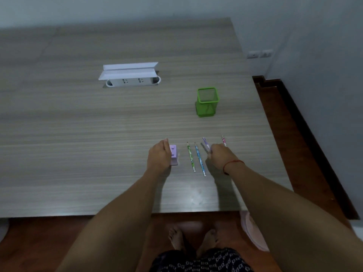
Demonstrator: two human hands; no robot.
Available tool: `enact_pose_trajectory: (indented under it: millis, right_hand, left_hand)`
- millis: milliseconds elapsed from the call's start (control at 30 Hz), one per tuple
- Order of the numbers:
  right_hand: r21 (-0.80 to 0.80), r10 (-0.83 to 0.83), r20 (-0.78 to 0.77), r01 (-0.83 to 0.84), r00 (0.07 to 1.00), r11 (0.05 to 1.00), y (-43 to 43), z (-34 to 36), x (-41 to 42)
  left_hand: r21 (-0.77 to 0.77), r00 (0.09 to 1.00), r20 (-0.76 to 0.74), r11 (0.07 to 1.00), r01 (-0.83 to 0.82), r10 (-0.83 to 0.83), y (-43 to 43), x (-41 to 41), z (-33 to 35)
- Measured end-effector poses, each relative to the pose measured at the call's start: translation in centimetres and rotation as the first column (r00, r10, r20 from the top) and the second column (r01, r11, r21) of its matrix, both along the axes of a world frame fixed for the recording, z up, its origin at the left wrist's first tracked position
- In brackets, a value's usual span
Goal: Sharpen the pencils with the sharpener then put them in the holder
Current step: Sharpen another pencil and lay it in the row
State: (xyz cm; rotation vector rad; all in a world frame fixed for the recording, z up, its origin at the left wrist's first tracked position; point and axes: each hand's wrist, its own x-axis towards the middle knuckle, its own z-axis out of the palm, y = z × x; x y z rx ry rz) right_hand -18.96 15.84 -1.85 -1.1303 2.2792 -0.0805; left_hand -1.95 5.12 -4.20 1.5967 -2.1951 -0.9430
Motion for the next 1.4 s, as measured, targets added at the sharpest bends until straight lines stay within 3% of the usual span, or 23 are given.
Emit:
enact_pose_trajectory:
  millis: [400,700,1233,1400]
  right_hand:
    - [-0.037,0.308,-0.056,-0.31,0.95,0.95,-0.1,1.1,0.7]
    - [-0.089,0.312,-0.056,-0.316,0.948,0.944,-0.5,0.5,2.0]
    - [-0.158,0.353,-0.112,-0.368,0.929,0.916,-1.5,0.9,2.6]
    - [-0.157,0.36,-0.125,-0.377,0.924,0.913,-2.3,0.6,2.5]
  left_hand:
    - [0.075,1.0,0.02,0.997,-0.007,0.006,0.4,-0.1,1.0]
    - [-0.032,0.997,0.054,0.998,0.053,-0.051,0.6,-0.1,0.5]
    - [0.004,0.998,0.056,0.999,0.04,-0.04,0.2,0.1,0.2]
    - [-0.077,0.971,0.236,0.997,0.0,0.019,0.3,-0.1,0.1]
